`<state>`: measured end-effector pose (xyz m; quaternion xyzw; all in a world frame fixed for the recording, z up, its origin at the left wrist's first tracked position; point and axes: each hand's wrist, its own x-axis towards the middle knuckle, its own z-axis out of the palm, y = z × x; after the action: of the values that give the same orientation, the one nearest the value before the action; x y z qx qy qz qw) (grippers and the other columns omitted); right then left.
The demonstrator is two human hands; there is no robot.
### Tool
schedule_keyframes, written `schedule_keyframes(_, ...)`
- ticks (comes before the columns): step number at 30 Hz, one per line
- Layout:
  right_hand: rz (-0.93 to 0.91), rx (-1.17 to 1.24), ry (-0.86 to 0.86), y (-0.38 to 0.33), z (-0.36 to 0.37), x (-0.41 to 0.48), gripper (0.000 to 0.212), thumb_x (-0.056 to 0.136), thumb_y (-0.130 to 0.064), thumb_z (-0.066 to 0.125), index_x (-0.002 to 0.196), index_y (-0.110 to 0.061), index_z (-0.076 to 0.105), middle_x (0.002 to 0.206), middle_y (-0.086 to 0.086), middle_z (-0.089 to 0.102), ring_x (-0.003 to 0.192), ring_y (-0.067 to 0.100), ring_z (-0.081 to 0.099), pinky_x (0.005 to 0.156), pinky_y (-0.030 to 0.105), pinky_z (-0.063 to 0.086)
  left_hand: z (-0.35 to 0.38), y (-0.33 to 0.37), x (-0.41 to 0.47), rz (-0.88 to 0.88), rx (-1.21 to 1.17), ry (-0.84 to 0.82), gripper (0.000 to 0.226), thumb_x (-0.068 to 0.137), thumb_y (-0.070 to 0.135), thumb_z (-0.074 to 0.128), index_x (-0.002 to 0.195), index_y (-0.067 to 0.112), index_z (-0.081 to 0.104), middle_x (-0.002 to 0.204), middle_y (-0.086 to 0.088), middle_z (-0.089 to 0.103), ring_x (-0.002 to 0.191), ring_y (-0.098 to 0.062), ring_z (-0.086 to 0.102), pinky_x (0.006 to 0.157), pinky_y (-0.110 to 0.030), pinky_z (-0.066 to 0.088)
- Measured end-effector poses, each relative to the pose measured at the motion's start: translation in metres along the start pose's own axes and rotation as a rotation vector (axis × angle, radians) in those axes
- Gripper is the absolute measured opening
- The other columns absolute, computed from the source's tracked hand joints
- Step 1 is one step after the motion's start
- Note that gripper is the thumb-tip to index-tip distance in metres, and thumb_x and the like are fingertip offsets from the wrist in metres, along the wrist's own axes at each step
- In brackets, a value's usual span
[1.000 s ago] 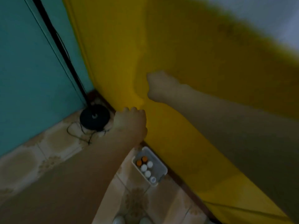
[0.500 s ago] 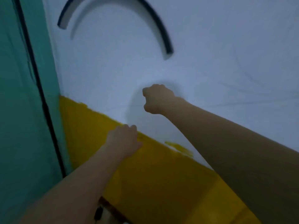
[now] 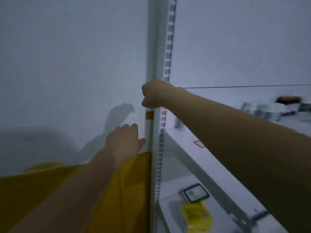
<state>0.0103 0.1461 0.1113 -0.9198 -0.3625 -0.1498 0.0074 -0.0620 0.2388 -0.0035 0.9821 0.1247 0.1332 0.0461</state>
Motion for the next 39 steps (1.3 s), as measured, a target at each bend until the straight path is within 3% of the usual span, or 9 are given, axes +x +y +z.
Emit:
schedule_keyframes(6,0.37,-0.024,0.073,0.209,-0.037,-0.123,0.01,0.084,-0.009,0.045,0.075,-0.012,0.045,0.085,0.004,0.046,0.083,0.026,0.05,0.062,0.026,0.038,0.004,0.249,0.031,0.391,-0.105,0.001,0.057,0.092,0.056,0.041,0.133,0.016,0.043,0.13,-0.009,0.054,0.112,-0.028,0.055,0.092,-0.038,0.046)
schedule_keyframes(10,0.577,-0.105,0.067,0.344,-0.054,-0.227,0.023,0.086,-0.01,0.046,0.066,-0.013,0.037,0.072,0.001,0.039,0.071,0.021,0.045,0.049,0.023,0.029,0.019,0.425,0.018,0.657,-0.096,0.001,0.059,0.095,0.053,0.036,0.137,0.011,0.038,0.135,-0.012,0.048,0.123,-0.03,0.047,0.1,-0.042,0.04)
schedule_keyframes(17,0.937,-0.241,-0.024,0.534,-0.085,-0.405,0.024,0.089,-0.014,0.045,0.066,-0.012,0.039,0.072,0.002,0.042,0.066,0.019,0.047,0.049,0.024,0.033,0.048,0.674,-0.023,0.945,-0.225,-0.075,0.048,0.093,0.05,0.046,0.116,0.009,0.05,0.11,-0.012,0.056,0.102,-0.029,0.054,0.085,-0.037,0.046)
schedule_keyframes(22,1.16,-0.312,-0.06,0.638,-0.089,-0.497,0.016,0.087,-0.013,0.046,0.072,-0.009,0.044,0.071,0.002,0.04,0.075,0.024,0.048,0.061,0.028,0.04,0.073,0.814,-0.033,1.112,-0.285,-0.143,0.045,0.093,0.049,0.048,0.111,0.007,0.051,0.114,-0.012,0.058,0.106,-0.028,0.055,0.083,-0.032,0.043)
schedule_keyframes(26,1.263,-0.362,-0.074,0.717,-0.085,-0.531,0.023,0.083,-0.01,0.046,0.062,-0.011,0.037,0.066,0.004,0.038,0.067,0.024,0.046,0.058,0.031,0.04,0.094,0.908,-0.019,1.198,-0.28,-0.133,0.051,0.094,0.049,0.045,0.123,0.007,0.048,0.124,-0.012,0.055,0.113,-0.029,0.053,0.092,-0.034,0.044)
schedule_keyframes(31,1.271,-0.387,-0.036,0.816,-0.087,-0.529,0.025,0.082,-0.009,0.046,0.059,-0.01,0.036,0.063,0.005,0.038,0.055,0.02,0.04,0.048,0.026,0.033,0.103,0.995,0.037,1.24,-0.273,-0.094,0.048,0.095,0.047,0.045,0.119,0.006,0.048,0.12,-0.014,0.056,0.111,-0.031,0.054,0.092,-0.037,0.044)
schedule_keyframes(39,1.128,-0.308,-0.041,0.987,-0.048,-0.472,0.024,0.085,-0.011,0.047,0.062,-0.01,0.039,0.067,0.003,0.042,0.058,0.02,0.043,0.048,0.024,0.03,0.142,1.098,0.15,1.044,-0.147,-0.117,0.055,0.096,0.049,0.038,0.136,0.01,0.038,0.135,-0.011,0.048,0.122,-0.029,0.047,0.095,-0.037,0.043)
